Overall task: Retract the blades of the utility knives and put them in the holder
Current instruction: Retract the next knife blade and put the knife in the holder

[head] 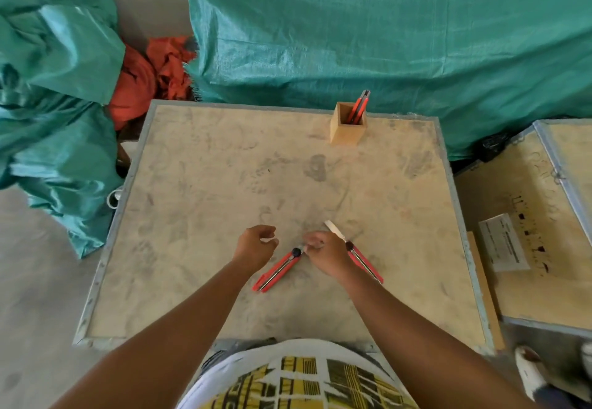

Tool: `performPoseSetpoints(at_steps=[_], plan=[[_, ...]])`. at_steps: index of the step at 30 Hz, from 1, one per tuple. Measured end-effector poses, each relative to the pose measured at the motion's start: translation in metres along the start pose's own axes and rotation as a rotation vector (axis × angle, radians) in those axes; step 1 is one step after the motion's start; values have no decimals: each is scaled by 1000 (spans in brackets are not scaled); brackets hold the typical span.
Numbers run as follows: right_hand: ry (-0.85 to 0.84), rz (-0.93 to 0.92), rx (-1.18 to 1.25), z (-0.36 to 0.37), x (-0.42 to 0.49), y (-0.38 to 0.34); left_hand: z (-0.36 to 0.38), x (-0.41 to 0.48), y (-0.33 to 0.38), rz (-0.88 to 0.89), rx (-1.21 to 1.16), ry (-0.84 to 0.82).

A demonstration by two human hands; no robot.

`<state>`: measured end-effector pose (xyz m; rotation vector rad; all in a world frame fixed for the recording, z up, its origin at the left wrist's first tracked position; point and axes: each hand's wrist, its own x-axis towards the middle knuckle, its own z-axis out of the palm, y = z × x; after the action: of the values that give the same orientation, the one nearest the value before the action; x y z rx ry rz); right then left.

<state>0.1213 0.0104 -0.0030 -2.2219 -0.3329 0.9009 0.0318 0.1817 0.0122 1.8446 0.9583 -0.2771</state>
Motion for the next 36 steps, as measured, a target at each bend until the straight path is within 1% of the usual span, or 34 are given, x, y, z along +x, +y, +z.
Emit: performPoseSetpoints(at_steps=[5, 9, 11, 15, 19, 21, 23, 27, 31, 34, 36], plan=[[66, 58, -67, 34, -18, 6, 12, -22, -25, -7, 177, -74], [138, 128, -12, 49, -22, 2, 18, -32, -41, 134, 444, -147], [167, 179, 40, 57, -21, 0, 20, -35, -48, 186, 462, -168], [267, 231, 185, 68, -24, -2, 16, -37, -59, 278, 358, -194], [285, 295, 430, 70, -34, -9, 12, -38, -66, 297, 275, -202], [306, 266, 485, 66, -38, -13, 9, -42, -64, 334, 204, -200], [317, 233, 518, 57, -44, -17, 2, -46, -61, 343, 107, -232], [291, 133, 546, 29, -60, -26, -15, -58, -48, 311, -1, -384], [255, 38, 545, 6, -77, -34, -27, -76, -29, 354, -64, -500], [243, -35, 554, -8, -84, -42, -28, -91, -17, 385, -144, -470], [233, -82, 532, -18, -88, -45, -26, -97, -10, 355, -256, -444]])
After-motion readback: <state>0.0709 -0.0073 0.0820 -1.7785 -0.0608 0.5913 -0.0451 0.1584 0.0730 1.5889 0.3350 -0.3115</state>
